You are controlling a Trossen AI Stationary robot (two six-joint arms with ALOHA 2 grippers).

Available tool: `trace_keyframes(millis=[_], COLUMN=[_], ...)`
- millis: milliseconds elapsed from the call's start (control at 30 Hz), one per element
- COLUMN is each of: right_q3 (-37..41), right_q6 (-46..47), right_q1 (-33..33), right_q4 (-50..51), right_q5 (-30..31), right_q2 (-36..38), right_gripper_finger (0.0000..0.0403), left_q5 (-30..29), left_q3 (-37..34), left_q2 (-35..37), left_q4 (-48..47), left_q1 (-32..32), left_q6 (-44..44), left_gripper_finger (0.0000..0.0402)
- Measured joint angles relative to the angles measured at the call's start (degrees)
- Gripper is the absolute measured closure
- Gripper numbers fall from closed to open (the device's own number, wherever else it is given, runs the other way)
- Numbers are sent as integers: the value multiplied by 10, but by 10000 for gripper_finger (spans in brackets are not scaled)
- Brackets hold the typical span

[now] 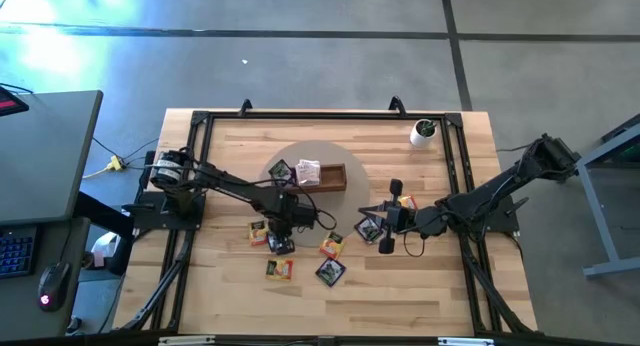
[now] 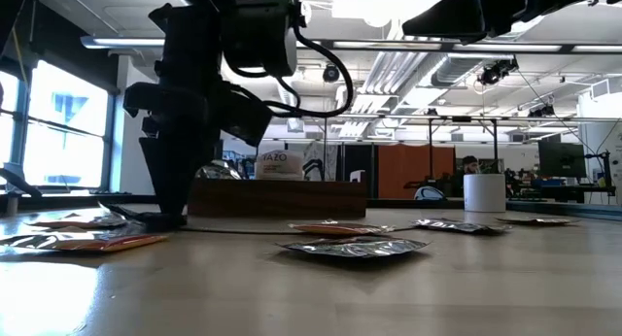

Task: Pick & Place Tea
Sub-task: Put the purple tea bag into the left section of the wooden organizer

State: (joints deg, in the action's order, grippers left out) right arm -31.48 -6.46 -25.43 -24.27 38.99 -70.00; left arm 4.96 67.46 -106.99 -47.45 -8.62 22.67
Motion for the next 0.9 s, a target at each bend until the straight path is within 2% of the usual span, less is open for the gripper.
trace_keyframes(millis=[300, 467, 567, 700, 900], right_q3=[0, 0, 0, 0, 0], right_q6=[0, 0, 0, 0, 0], right_q1=[0, 0, 0, 0, 0], right_q4=[-1, -1, -2, -2, -2], right_q5=[0, 0, 0, 0, 0], right_q2=[0, 0, 0, 0, 0], right_gripper_finger=[396, 399, 395, 398, 396], left_q5=[-22, -38, -58, -89, -58], left_q3=[59, 64, 64, 64, 64], left_q2=[-3, -3, -3, -2, -1], left_q4=[-67, -80, -97, -90, -76], left_q1=[0, 0, 0, 0, 0], left_q6=[18, 30, 17, -5, -56], left_gripper_finger=[399, 377, 348, 286, 194])
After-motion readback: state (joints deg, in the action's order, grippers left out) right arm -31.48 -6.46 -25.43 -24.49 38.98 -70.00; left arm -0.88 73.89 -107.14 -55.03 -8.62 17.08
